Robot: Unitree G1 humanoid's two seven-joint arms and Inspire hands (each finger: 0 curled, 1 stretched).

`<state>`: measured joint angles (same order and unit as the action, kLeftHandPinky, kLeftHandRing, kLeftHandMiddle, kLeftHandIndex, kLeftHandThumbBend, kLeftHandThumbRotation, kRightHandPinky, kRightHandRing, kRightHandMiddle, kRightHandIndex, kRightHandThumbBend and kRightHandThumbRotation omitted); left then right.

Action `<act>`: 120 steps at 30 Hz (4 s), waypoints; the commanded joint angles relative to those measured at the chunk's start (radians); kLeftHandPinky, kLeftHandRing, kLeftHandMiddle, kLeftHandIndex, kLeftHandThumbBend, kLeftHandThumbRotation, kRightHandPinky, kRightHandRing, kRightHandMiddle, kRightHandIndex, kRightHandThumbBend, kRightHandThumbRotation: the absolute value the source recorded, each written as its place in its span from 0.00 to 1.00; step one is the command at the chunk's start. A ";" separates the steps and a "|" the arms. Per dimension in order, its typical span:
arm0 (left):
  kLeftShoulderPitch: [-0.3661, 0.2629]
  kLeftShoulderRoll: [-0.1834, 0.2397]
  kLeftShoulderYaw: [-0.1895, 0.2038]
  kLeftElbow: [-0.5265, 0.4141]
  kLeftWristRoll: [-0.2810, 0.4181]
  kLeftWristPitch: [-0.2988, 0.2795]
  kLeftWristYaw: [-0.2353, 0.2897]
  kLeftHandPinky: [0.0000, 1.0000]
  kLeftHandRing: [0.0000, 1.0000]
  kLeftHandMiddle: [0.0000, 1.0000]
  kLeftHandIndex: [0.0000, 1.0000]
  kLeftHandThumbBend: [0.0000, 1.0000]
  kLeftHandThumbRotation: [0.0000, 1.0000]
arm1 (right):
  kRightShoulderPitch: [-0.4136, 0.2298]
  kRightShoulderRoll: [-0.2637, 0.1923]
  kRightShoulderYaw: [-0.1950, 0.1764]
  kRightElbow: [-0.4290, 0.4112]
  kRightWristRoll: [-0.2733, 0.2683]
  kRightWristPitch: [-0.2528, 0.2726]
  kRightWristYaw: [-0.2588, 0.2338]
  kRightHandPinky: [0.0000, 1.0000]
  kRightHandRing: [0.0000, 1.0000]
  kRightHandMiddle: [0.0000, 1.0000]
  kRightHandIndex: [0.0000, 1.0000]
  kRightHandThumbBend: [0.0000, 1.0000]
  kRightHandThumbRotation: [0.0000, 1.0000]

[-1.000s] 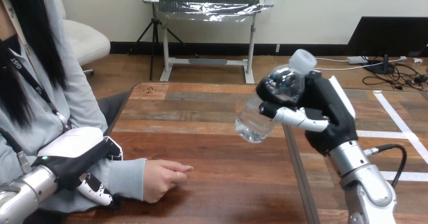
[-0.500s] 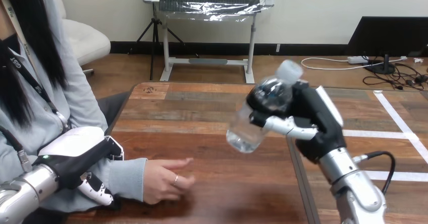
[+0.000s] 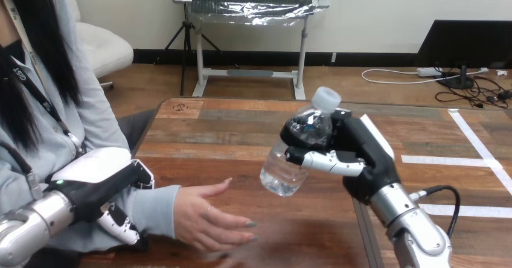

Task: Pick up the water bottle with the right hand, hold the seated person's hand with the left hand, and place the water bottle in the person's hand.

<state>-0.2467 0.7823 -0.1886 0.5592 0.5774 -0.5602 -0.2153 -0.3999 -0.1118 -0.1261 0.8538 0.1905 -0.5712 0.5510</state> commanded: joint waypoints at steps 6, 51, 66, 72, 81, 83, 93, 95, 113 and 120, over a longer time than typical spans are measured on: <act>-0.100 0.015 0.065 -0.209 -0.072 0.037 -0.038 0.20 0.26 0.33 0.31 0.86 0.00 | -0.160 0.020 0.000 0.056 -0.001 -0.053 -0.007 0.29 0.34 0.42 0.44 0.76 0.00; -0.290 -0.052 0.040 -0.310 -0.084 0.075 -0.161 0.20 0.25 0.31 0.30 0.81 0.00 | -0.205 0.063 0.048 0.179 -0.107 -0.143 -0.055 0.28 0.32 0.40 0.45 0.81 0.00; -0.316 -0.076 0.036 -0.317 -0.069 0.069 -0.161 0.20 0.25 0.32 0.31 0.83 0.00 | -0.193 0.087 0.063 0.171 -0.120 -0.150 -0.066 0.28 0.32 0.41 0.45 0.82 0.00; -0.318 -0.082 0.038 -0.323 -0.074 0.068 -0.160 0.20 0.26 0.32 0.32 0.83 0.00 | -0.188 0.094 0.073 0.168 -0.134 -0.160 -0.080 0.28 0.32 0.41 0.45 0.82 0.00; -0.318 -0.087 0.038 -0.329 -0.070 0.078 -0.161 0.20 0.26 0.32 0.32 0.84 0.00 | -0.184 0.109 0.072 0.169 -0.126 -0.154 -0.076 0.28 0.33 0.41 0.45 0.82 0.00; -0.314 -0.085 0.039 -0.331 -0.072 0.079 -0.163 0.20 0.26 0.32 0.32 0.84 0.00 | -0.182 0.111 0.074 0.168 -0.129 -0.155 -0.080 0.28 0.33 0.41 0.45 0.82 0.00; -0.311 -0.081 0.038 -0.320 -0.071 0.068 -0.159 0.21 0.27 0.33 0.32 0.84 0.00 | -0.185 0.114 0.074 0.174 -0.133 -0.162 -0.091 0.29 0.33 0.40 0.45 0.82 0.00; -0.308 -0.081 0.039 -0.319 -0.071 0.066 -0.157 0.21 0.27 0.33 0.32 0.85 0.00 | -0.185 0.113 0.076 0.173 -0.137 -0.164 -0.097 0.29 0.33 0.40 0.45 0.82 0.00; -0.290 -0.077 0.044 -0.302 -0.082 0.053 -0.150 0.23 0.28 0.34 0.34 0.84 0.00 | -0.186 0.104 0.078 0.178 -0.148 -0.169 -0.127 0.29 0.35 0.42 0.46 0.84 0.00; -0.280 -0.069 0.048 -0.301 -0.072 0.044 -0.136 0.26 0.31 0.37 0.38 0.85 0.00 | -0.187 0.100 0.076 0.176 -0.147 -0.154 -0.137 0.34 0.41 0.48 0.49 0.87 0.00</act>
<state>-0.3704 0.7233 -0.1882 0.3515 0.5419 -0.4771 -0.4100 -0.4452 -0.0437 -0.0715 1.0580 0.0535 -0.6948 0.4177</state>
